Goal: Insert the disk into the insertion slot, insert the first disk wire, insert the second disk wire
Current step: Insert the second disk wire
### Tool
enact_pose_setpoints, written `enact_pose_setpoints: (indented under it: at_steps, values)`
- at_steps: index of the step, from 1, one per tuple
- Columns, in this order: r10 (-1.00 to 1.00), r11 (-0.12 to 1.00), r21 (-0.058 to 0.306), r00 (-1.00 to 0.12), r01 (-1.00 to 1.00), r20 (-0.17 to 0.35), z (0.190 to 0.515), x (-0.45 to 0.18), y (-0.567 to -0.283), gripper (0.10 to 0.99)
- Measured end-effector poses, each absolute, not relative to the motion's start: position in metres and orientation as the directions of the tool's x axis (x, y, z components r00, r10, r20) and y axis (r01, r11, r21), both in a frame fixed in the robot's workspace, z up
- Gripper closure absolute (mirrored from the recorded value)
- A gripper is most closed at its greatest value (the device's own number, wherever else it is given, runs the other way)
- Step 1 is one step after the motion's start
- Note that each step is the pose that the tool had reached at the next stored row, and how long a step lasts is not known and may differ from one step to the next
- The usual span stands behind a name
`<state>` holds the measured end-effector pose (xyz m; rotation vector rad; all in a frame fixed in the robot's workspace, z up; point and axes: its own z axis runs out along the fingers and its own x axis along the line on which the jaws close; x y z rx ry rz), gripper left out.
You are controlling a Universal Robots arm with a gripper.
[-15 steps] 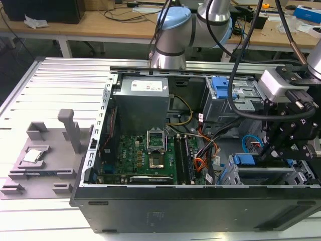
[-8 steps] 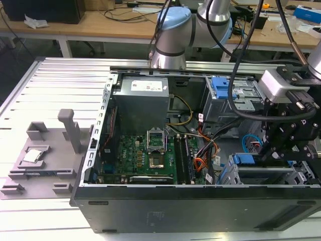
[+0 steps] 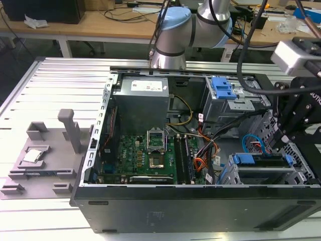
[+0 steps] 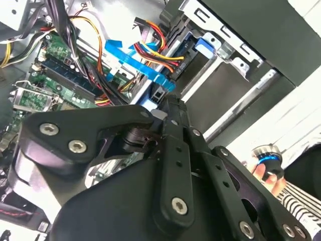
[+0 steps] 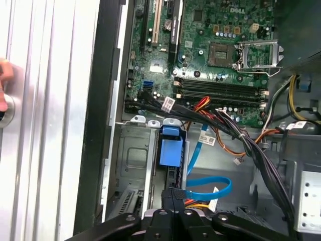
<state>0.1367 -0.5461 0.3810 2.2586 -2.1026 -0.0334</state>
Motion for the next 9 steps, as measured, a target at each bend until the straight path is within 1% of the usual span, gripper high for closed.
enact_pose_setpoints:
  at_steps: [9]
  values:
    - [-0.997, -0.071, 0.055, 0.072, -0.996, 0.022, 0.3815, 0.1367, -0.5461, 0.98]
